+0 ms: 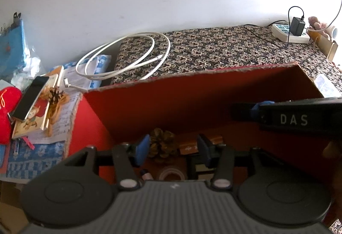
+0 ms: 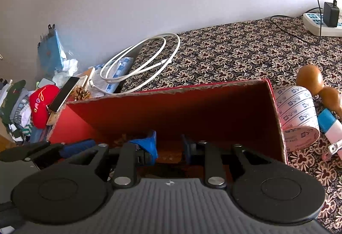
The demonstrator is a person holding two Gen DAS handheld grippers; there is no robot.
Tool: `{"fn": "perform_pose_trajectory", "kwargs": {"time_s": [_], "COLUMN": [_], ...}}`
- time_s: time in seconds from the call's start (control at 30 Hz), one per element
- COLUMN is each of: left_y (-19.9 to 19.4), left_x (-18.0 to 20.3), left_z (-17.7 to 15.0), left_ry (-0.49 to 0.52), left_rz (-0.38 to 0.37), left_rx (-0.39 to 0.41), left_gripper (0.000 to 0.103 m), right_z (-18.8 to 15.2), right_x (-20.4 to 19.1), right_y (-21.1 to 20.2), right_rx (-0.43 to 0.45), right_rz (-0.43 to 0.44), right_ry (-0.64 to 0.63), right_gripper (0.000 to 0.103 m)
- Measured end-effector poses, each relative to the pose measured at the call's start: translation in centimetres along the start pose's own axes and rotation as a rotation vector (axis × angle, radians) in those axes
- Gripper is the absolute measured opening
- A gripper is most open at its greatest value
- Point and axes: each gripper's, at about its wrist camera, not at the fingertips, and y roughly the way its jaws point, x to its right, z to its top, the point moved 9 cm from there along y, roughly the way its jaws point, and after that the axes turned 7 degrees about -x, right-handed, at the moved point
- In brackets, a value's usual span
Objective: Organize rigid objects
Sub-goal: 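Open the left gripper to release the orange stick in the box, then withdraw the left gripper up and back from the box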
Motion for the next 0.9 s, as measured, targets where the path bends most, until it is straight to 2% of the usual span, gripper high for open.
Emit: {"fn": "perform_pose_trajectory", "kwargs": {"time_s": [0.47, 0.9], "left_y": [0.21, 0.33], "left_x": [-0.26, -0.26], "left_z": [-0.11, -0.13], "left_ry": [-0.010, 0.006], "left_rz": [0.042, 0.055], "left_rx": [-0.017, -0.020], "left_gripper": [0.051, 0.051], "right_z": [0.04, 0.08], "right_x": [0.48, 0.90], "right_y": [0.18, -0.14], "right_rx": [0.006, 0.025], "right_rz": [-0.087, -0.117], "right_ry": [0.004, 0.023], "right_gripper": [0.008, 0.009]}}
